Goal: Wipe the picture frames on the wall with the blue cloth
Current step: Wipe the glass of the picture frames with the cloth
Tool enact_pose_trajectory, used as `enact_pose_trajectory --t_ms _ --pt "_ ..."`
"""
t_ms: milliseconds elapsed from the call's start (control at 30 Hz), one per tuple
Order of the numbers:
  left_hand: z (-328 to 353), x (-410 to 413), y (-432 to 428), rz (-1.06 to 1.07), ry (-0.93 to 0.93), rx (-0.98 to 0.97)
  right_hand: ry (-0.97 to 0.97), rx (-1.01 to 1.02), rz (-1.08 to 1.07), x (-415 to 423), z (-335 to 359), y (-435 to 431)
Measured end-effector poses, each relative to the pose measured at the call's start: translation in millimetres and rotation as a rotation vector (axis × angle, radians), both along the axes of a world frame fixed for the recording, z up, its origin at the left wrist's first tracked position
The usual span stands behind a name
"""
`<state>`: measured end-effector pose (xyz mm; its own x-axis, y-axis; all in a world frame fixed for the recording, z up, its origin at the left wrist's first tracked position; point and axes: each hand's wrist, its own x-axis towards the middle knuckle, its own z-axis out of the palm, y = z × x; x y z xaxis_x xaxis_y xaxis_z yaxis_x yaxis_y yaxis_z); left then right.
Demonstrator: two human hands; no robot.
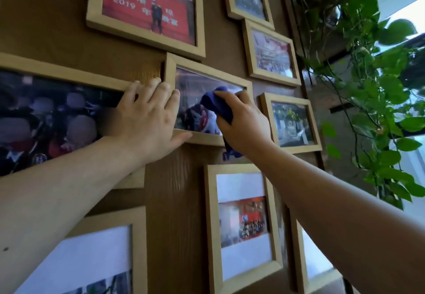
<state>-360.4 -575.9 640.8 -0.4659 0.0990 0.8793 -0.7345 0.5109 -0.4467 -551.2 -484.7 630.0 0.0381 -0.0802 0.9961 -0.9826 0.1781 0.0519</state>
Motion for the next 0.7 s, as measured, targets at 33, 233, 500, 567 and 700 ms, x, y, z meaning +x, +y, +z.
enact_pose_trajectory --t_ms 33,233,500,567,700 --pt "5 1 -2 -0.011 0.02 0.033 -0.002 -0.015 0.038 7 11 -7" --pt "14 -5 -13 0.055 0.006 0.061 0.021 -0.047 0.089 38 53 -41" --pt "13 -10 -17 0.127 -0.02 -0.006 0.081 -0.065 -0.089 0 54 -44" --pt "12 -10 -17 0.127 -0.02 -0.01 0.054 -0.059 -0.169 -20 53 -36" --pt "10 -10 -20 0.125 -0.002 -0.001 -0.131 -0.093 -0.329 -58 45 -22"
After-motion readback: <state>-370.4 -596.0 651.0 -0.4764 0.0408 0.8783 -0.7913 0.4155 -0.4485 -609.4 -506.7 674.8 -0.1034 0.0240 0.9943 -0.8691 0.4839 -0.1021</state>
